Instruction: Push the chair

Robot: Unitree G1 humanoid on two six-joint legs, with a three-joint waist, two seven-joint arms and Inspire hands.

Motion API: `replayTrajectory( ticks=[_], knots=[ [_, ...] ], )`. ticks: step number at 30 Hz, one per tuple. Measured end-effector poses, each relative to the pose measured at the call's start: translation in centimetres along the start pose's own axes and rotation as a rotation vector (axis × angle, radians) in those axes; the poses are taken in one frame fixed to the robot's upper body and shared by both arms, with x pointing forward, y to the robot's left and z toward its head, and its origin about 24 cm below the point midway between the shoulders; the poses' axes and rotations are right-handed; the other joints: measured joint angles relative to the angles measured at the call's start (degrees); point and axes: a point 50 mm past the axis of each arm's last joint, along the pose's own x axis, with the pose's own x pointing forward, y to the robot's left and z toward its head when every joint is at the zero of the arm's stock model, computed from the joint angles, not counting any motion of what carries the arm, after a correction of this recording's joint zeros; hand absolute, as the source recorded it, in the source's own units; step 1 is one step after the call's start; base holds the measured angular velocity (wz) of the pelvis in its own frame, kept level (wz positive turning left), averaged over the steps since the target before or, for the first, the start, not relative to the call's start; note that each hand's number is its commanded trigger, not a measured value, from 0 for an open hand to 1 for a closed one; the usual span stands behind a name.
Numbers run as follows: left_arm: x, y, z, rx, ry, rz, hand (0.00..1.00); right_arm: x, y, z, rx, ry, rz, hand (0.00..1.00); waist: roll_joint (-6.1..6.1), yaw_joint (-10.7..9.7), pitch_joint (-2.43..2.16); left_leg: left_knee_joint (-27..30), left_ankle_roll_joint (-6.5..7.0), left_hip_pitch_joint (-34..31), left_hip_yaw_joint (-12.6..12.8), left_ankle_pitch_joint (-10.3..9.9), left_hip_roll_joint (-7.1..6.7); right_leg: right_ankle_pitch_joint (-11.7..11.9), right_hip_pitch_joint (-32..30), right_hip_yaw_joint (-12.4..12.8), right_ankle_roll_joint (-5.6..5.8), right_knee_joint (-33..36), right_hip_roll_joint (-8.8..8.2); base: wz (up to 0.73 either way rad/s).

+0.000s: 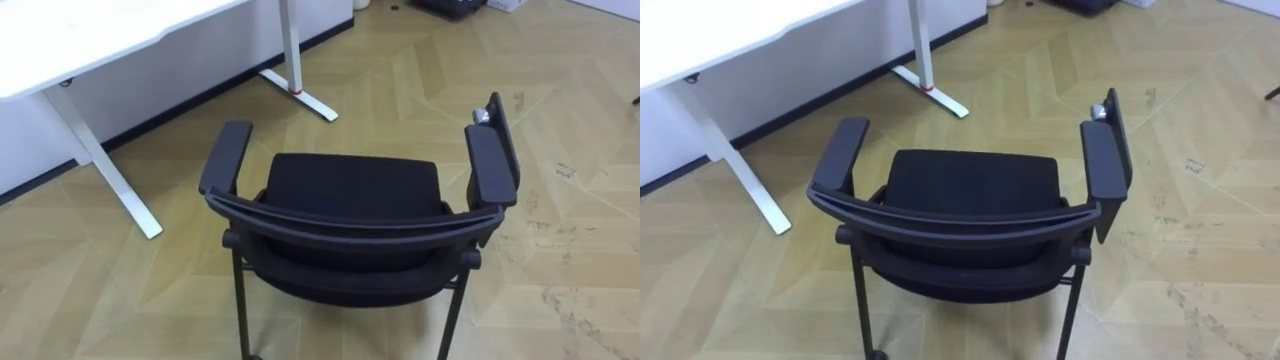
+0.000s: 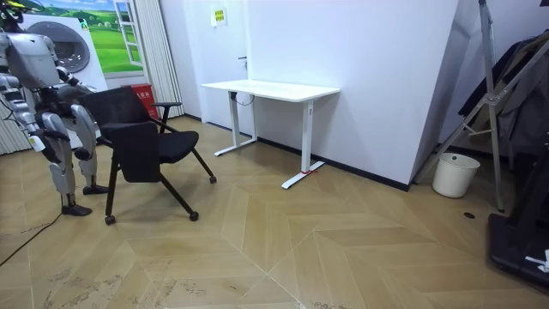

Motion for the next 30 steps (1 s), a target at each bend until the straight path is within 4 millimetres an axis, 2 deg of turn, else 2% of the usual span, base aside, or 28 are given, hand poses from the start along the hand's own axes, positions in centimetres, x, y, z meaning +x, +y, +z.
replayTrajectory(
  ticks=[8,14,20,26,30],
  knots=[
    [-0.7,-1.3,3.8,0.184,-0.323,-0.044,0.00,0.0,0.0,0.2,-0.006,-0.003,0.001,0.00,0.04,-0.7,-0.01,-0.1,0.00,0.0,0.2,0.0,0.05,0.0,-0.3,0.3,0.02,-0.1,0.08,-0.02],
    [-1.3,-2.1,5.9,0.287,-0.497,-0.057,0.00,0.0,0.1,0.3,-0.016,-0.003,0.011,0.00,-0.01,-1.2,0.10,-0.2,-0.01,0.4,0.4,0.0,0.10,0.0,-0.1,0.5,0.01,-0.1,0.10,0.00],
    [-2.3,-2.1,9.0,0.279,-0.661,-0.036,0.00,0.1,0.1,0.5,-0.026,-0.010,0.023,0.00,0.11,-1.7,0.02,-0.3,0.00,0.4,0.8,0.0,0.10,0.0,-0.3,1.5,0.01,-0.1,0.15,-0.05],
    [-3.7,-3.7,9.1,0.338,-0.735,-0.129,0.00,0.1,0.3,0.7,-0.044,-0.011,0.029,0.00,-0.04,-1.8,0.05,-0.6,0.00,0.4,0.8,0.0,0.10,0.0,-0.5,1.6,0.01,-0.1,0.15,-0.01],
    [-4.1,-4.0,9.4,0.339,-0.754,-0.154,0.00,0.1,0.5,0.9,-0.048,-0.016,0.031,0.00,-0.21,-1.8,0.03,-0.7,0.00,0.2,0.9,0.0,0.10,0.0,-0.9,1.7,0.01,-0.1,0.17,0.00]
  ],
)
